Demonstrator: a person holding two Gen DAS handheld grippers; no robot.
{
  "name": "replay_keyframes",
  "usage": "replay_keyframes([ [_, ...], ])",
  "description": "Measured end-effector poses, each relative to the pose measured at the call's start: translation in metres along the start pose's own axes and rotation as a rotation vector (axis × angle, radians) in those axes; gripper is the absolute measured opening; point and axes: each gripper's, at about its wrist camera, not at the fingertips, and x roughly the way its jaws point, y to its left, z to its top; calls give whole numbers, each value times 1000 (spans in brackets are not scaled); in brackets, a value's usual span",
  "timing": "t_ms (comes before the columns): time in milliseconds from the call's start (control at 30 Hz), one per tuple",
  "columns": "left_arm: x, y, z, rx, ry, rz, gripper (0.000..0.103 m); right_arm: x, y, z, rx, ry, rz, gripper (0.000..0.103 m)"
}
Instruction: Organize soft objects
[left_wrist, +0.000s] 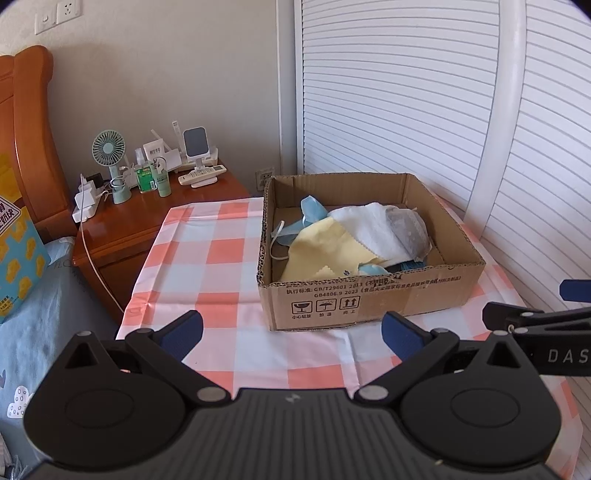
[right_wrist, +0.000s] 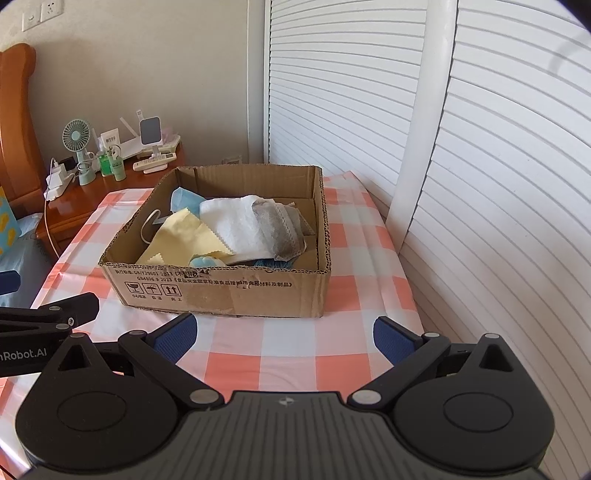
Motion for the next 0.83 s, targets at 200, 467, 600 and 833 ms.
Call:
replay_keyframes([
  [200,-1,0,0,2,2,1,102,-1,-1,0,4,-4,0,103],
  [467,-2,0,0,2,1,1,102,-4,-2,-1,4,-11,3,103],
  [600,-4,0,0,1,0,2,102,-6,-2,-1,2,-15,3,103],
  [833,-5,-1,0,2,1,3,102,-8,-1,-1,-4,-17,4,103],
])
